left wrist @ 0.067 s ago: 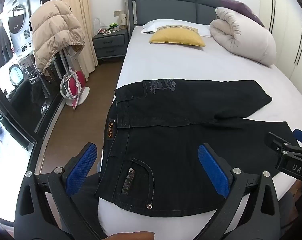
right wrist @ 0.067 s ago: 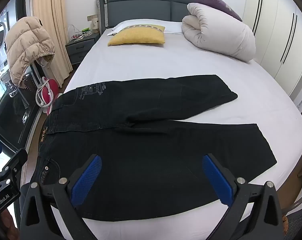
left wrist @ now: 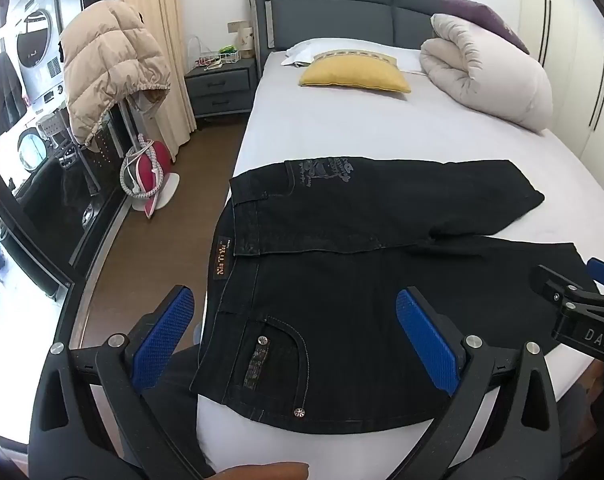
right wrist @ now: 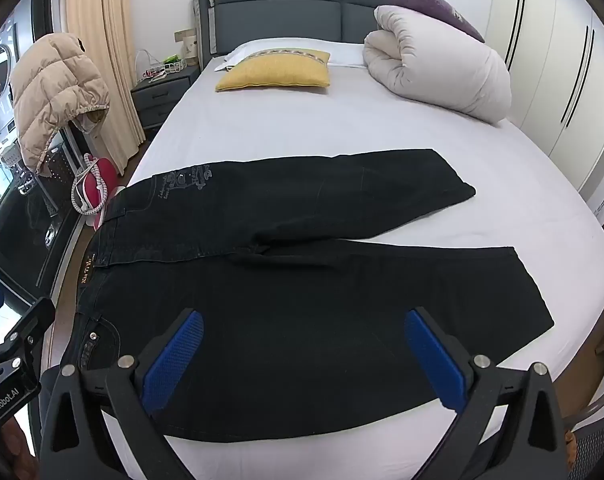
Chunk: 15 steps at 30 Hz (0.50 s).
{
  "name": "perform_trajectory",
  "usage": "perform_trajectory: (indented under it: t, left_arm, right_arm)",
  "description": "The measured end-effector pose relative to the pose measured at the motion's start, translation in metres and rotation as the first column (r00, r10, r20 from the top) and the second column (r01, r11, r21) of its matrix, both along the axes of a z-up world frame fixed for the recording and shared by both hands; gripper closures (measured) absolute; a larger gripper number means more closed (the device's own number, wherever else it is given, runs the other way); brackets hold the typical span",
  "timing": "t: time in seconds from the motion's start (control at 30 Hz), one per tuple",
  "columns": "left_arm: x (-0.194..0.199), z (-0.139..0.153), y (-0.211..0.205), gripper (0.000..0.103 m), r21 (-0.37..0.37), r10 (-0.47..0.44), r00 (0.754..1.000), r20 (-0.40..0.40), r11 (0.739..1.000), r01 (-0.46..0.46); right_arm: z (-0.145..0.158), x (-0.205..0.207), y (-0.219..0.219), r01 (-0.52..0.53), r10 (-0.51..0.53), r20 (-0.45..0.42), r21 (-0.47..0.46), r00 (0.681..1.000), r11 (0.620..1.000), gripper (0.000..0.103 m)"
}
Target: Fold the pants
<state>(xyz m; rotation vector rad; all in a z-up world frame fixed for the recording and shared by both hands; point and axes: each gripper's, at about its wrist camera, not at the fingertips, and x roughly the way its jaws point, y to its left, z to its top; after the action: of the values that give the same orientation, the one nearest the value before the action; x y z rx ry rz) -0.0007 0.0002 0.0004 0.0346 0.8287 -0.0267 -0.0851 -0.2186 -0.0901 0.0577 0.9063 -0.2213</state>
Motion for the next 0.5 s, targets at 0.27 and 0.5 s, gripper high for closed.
perform_trajectory:
  t: [0.27, 0.5]
  left_arm:
    - [0.001, -0.005, 0.001, 0.000, 0.003, 0.003, 1.000, -0.008, 1.000, -0.003]
    - [0.000, -0.012, 0.003, 0.000, 0.006, 0.001, 1.000, -0.013, 1.000, -0.001]
  right_arm:
    - [-0.001, 0.000, 0.001, 0.000, 0.000, 0.001, -0.002, 1.000, 1.000, 0.000]
    - [0.001, 0.000, 0.000, 0.002, -0.002, 0.002, 0.001, 1.000, 1.000, 0.000]
